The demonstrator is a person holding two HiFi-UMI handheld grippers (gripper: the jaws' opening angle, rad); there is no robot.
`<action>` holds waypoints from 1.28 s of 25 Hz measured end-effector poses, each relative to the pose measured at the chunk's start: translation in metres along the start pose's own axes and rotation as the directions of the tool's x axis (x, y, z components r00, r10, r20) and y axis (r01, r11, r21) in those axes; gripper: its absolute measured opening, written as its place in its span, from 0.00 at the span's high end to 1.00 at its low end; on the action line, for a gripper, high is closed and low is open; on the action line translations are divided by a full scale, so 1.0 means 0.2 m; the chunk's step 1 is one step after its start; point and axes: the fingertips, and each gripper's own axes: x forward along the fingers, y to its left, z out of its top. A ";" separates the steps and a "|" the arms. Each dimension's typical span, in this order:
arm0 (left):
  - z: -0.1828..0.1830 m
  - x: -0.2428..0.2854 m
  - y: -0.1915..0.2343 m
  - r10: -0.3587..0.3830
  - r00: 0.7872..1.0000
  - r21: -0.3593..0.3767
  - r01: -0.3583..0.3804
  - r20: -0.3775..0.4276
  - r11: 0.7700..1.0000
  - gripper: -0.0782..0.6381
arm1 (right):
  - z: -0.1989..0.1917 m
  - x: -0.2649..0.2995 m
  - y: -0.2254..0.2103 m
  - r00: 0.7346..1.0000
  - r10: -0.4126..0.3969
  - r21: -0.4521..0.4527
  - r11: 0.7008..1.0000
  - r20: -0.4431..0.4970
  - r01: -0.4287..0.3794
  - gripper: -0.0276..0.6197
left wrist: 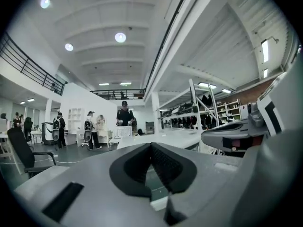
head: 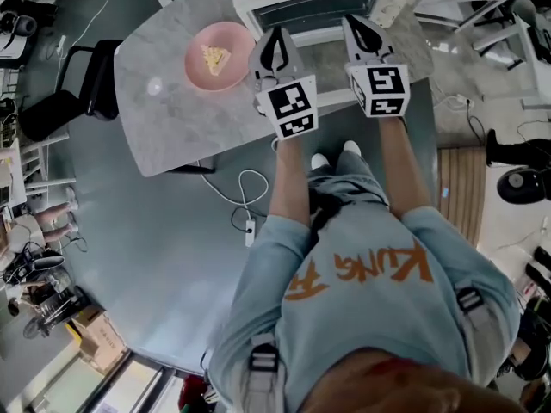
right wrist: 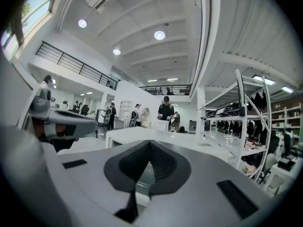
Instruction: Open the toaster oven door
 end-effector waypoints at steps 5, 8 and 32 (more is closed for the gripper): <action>0.26 0.04 0.08 0.038 0.996 -0.099 -0.030 0.080 0.995 0.89 | 0.27 0.03 -0.12 0.995 -0.040 0.052 0.998 0.087 0.036 0.96; 0.30 0.03 0.13 0.037 0.995 -0.111 -0.027 0.096 0.993 0.89 | 0.36 0.02 -0.09 0.993 -0.013 0.077 0.997 0.117 0.004 0.96; 0.36 0.06 0.17 -0.010 0.993 -0.065 0.018 0.121 0.998 0.89 | 0.37 0.10 -0.09 0.994 0.017 0.013 1.000 0.109 -0.019 0.96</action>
